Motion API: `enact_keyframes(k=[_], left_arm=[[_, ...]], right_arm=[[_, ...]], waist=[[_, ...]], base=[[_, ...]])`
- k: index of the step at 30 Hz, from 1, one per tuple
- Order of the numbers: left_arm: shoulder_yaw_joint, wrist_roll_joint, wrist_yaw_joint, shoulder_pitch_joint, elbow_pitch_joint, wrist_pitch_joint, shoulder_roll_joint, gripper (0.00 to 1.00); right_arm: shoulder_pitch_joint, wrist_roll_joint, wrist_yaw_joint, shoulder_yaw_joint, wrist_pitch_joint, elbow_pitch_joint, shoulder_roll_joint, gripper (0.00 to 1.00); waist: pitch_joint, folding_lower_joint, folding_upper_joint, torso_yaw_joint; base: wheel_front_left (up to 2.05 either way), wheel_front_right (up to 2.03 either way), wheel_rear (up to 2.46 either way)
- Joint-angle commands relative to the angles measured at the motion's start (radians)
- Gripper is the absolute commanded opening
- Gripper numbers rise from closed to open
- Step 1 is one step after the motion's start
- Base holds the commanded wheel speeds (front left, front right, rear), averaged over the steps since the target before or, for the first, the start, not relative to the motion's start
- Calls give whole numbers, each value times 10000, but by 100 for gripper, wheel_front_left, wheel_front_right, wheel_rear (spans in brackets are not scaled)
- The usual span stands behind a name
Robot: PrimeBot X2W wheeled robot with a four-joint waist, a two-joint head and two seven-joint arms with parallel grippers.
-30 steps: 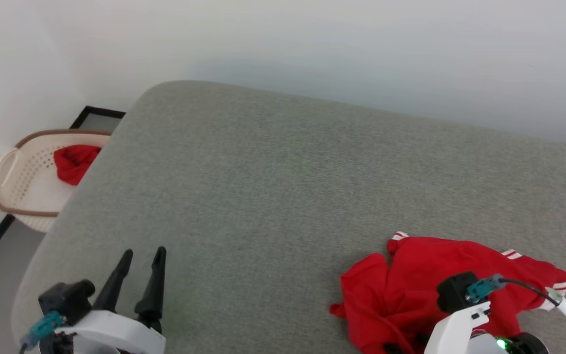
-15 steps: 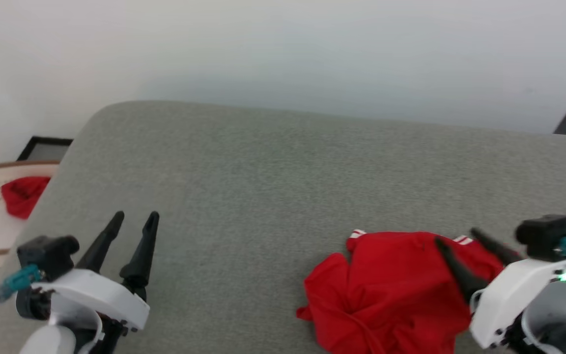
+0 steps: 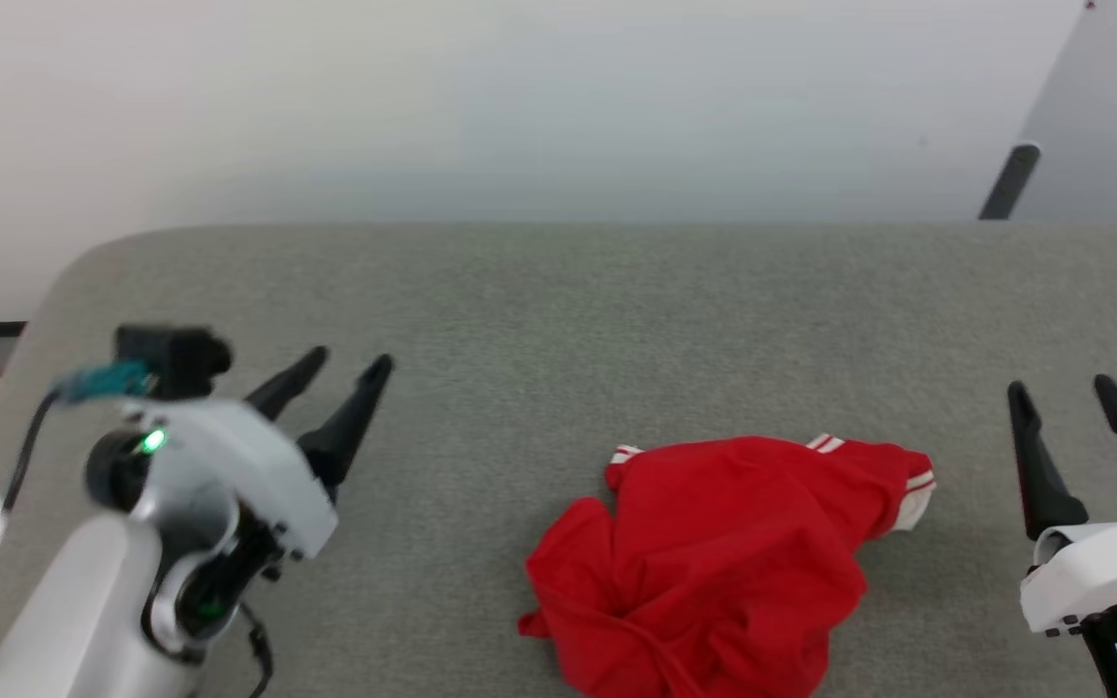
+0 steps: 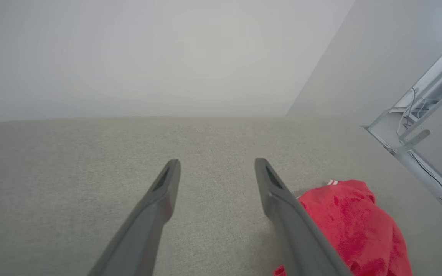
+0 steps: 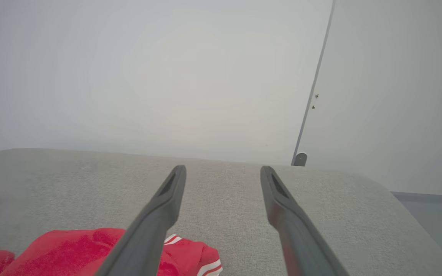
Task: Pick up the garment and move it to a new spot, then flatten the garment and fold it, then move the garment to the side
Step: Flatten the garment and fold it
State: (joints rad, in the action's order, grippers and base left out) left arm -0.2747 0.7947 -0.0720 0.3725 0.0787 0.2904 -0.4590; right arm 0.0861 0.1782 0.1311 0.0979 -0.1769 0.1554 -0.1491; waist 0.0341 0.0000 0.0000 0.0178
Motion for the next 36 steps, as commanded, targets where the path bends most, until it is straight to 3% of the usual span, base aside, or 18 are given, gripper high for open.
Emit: enact_keyframes(k=[1, 10, 18, 26, 36], left_arm=[[-89, 272, -25, 314, 196, 442, 99, 100], [-922, 1087, 36, 2362, 1845, 3372, 368, 100], [-1618, 1595, 147, 3177, 2668, 5451, 658, 100], [-2191, 1644, 295, 3273, 2560, 6478, 859, 100], [-2710, 1369, 365, 3003, 2687, 6765, 927, 100]], right_arm=[[118, -79, -7, 127, 222, -86, 100, 100], [520, -22, -7, 252, 785, -484, 390, 100], [955, 147, -7, 223, 1194, -898, 603, 100], [1219, 303, -7, 153, 1457, -1384, 778, 100], [1485, 483, -7, 27, 1624, -1692, 873, 100]], waist=[[250, 0, 0, -299], [1216, 0, 0, -1115], [2088, 0, 0, -1868], [2529, 0, 0, -2273], [2793, 0, 0, -2380]], base=[[0, 0, 0], [0, 0, 0], [0, 0, 0], [0, 0, 0], [0, 0, 0]])
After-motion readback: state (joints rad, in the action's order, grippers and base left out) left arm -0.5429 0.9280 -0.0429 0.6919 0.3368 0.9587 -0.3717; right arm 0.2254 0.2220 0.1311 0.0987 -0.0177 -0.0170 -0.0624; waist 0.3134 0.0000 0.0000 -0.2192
